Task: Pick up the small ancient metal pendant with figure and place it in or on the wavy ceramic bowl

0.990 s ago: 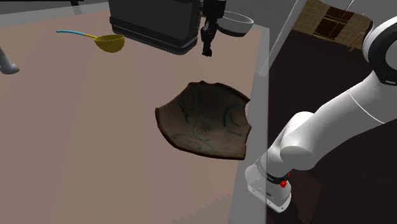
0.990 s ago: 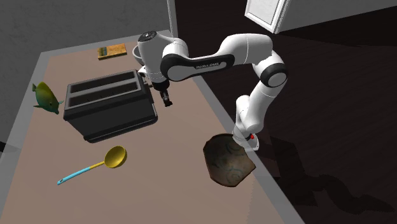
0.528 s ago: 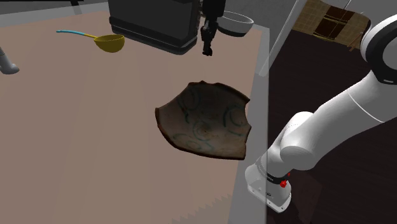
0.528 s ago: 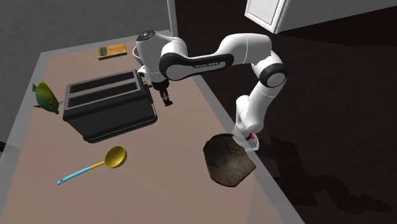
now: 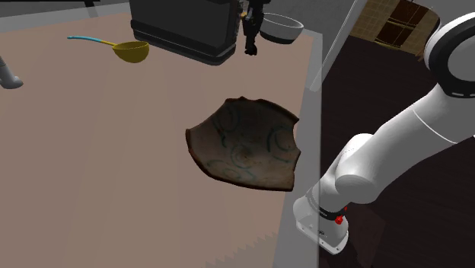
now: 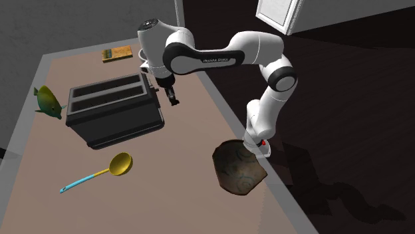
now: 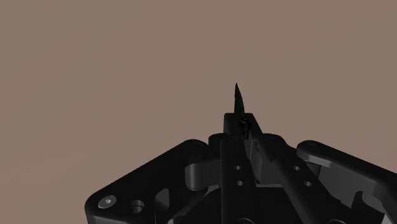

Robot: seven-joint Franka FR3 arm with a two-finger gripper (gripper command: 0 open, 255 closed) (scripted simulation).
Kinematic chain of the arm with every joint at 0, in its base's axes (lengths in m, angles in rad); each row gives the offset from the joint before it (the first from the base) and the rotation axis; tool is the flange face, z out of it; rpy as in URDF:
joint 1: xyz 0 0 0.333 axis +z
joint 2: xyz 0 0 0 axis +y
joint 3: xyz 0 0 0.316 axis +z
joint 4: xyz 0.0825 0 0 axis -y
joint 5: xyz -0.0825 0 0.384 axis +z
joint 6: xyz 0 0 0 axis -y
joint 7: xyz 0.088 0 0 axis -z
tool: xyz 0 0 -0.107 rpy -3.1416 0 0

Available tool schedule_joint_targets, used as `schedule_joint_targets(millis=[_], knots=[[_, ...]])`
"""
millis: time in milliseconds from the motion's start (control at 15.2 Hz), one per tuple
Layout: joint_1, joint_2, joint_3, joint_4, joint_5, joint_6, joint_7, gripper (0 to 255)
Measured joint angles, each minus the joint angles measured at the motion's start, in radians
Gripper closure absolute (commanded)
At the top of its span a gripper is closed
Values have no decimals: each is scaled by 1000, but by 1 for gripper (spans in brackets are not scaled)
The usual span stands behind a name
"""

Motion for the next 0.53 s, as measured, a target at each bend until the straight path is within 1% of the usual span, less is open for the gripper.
schedule_joint_targets(millis=[528], knots=[[-1,47,-1,163,1,-117,-4,255]])
